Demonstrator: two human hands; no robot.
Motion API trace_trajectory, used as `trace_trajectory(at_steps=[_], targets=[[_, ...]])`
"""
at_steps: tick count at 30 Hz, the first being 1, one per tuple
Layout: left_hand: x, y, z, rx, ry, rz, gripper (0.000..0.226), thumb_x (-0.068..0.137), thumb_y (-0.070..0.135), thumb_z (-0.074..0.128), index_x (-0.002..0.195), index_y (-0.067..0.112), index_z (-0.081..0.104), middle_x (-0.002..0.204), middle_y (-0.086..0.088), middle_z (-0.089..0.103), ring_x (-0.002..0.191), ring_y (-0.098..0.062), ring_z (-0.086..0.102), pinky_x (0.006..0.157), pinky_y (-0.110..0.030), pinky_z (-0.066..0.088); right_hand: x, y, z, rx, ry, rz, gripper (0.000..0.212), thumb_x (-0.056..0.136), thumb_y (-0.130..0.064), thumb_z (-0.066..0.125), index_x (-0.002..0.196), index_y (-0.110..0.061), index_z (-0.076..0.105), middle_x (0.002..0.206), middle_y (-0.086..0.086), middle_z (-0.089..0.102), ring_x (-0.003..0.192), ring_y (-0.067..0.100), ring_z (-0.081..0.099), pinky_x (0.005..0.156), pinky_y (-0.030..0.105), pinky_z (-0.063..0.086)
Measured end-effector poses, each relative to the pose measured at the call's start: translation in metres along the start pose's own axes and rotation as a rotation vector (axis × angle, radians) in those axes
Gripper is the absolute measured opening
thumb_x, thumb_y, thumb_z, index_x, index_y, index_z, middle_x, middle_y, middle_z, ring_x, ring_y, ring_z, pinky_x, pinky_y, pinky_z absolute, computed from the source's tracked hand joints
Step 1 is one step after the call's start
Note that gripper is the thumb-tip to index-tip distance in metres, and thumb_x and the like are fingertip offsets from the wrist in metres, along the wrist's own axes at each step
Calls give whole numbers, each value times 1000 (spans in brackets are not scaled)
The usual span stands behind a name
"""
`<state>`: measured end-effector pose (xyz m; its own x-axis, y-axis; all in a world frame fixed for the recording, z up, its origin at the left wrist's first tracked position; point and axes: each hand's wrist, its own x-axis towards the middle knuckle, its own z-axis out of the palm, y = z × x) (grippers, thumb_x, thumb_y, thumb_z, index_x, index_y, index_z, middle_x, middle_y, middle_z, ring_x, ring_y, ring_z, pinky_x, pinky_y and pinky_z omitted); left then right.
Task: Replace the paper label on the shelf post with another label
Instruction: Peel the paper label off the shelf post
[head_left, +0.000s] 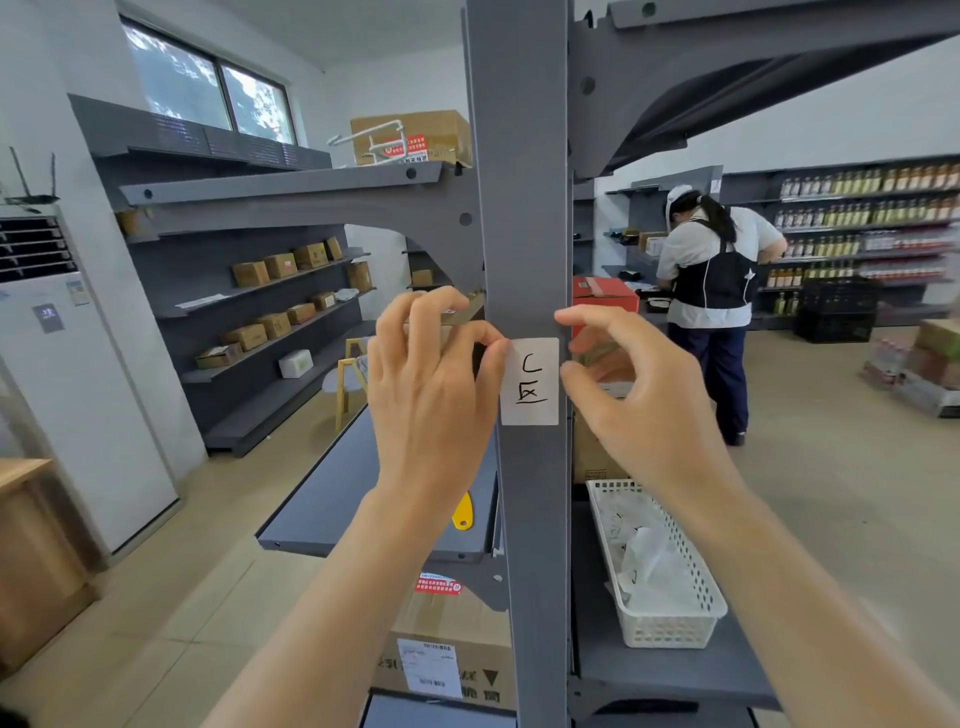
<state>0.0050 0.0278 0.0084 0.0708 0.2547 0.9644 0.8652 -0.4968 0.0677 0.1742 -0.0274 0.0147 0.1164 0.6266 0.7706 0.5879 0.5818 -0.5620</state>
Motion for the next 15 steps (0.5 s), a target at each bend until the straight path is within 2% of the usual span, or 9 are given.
trace_trajectory(at_steps=[3,5,7,10,13,15], targets=[[-1,0,-1,39,-48,49,26,97,36,49,100,18,67,127,1,39,126,-24,31,97,-37,46,1,1,4,-59,19,-42,37,91,-13,74,127,-22,69,106,-1,69,88,8,67,74,8,52],[-2,0,-2,36,-76,70,32,96,35,42,103,15,65,126,-2,37,125,-26,30,96,-39,48,1,3,4,-128,39,-82,36,90,-19,77,125,-23,71,102,-4,68,86,11,66,76,17,55],[-3,1,-2,29,-96,73,26,96,28,43,104,13,62,123,-5,40,123,-27,32,95,-41,48,2,4,5,-162,54,-104,35,88,-23,80,123,-24,73,99,-9,66,84,6,63,78,23,55],[-6,2,-4,-15,-122,65,23,99,22,42,101,11,63,114,-11,55,115,-27,38,92,-39,43,3,5,7,-193,41,-97,26,86,-26,83,111,-26,76,97,-11,65,80,-7,54,75,20,49],[-8,2,-8,-50,-136,77,16,100,16,47,97,11,62,110,-9,59,108,-24,40,89,-33,37,2,7,6,-196,3,-59,11,85,-29,84,94,-27,78,94,-8,67,76,-6,54,69,11,42],[-11,1,-8,-89,-154,66,12,101,14,50,95,12,60,108,-5,60,106,-22,39,87,-30,34,2,6,6,-168,-17,-36,8,85,-28,84,89,-26,77,93,-8,66,77,-4,55,69,11,41]])
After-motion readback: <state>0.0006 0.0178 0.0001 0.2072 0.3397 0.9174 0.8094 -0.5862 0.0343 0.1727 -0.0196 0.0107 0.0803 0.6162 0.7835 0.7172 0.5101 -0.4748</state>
